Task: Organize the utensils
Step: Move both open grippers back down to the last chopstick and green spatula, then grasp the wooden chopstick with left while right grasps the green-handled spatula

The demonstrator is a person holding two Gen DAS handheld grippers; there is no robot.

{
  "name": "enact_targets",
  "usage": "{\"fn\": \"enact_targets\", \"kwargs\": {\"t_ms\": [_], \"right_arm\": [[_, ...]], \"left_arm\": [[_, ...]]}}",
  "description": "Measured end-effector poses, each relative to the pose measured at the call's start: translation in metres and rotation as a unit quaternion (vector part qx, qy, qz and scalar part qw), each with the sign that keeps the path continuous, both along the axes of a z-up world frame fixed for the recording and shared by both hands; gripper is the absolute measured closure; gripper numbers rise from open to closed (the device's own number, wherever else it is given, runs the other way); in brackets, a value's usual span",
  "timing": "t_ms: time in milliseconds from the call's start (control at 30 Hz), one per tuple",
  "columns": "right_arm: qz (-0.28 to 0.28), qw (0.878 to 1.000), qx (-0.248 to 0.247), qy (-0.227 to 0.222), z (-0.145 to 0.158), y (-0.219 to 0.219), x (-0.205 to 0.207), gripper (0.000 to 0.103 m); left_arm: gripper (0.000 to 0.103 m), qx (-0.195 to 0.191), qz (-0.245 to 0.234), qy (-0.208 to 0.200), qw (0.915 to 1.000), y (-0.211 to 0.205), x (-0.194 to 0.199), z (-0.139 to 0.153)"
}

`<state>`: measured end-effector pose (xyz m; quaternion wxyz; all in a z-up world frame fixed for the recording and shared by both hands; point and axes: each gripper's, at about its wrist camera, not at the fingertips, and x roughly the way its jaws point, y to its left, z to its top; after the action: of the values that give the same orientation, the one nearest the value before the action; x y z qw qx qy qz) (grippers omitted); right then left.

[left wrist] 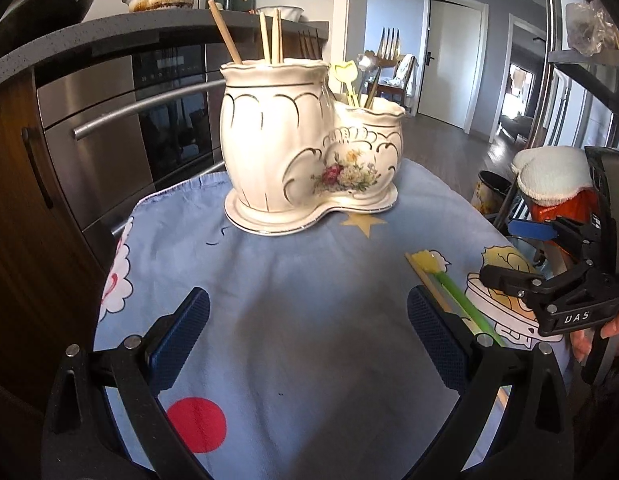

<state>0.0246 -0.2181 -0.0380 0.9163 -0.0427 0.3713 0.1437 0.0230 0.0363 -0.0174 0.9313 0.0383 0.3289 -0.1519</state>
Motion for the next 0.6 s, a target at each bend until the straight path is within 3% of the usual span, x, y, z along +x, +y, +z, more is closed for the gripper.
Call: {"fn": "enact_targets", "kwargs": {"t_ms": [100,233,300,533,600], "right_arm": [[0.012,1.0,0.003,0.014,-0.004,0.003,0.0,0.009],[0.026,0.999,0.002,0.037,-0.008,0.012,0.0,0.04],[0.032,0.998,0.005,0.051,-0.008,0.016,0.001,0.052],[0.056,0.996,0.001,0.073,-0.007,0.032,0.001,0.08],[0.053,0.995,0.001,0.079,-0.01,0.032,0.003,0.083]], "left_arm": [[0.005,0.001,0.0,0.003,1.0,-0.001,0.0,-0.001],[0.006,0.0,-0.003,0.005,1.0,-0.003,-0.001,-0.001],[0.006,0.0,-0.004,0.005,1.0,-0.004,-0.002,-0.001],[0.006,0.001,-0.004,0.008,1.0,-0.007,-0.004,-0.002],[0.006,0.001,-0.005,0.01,0.9999,-0.008,-0.004,-0.003]]}}
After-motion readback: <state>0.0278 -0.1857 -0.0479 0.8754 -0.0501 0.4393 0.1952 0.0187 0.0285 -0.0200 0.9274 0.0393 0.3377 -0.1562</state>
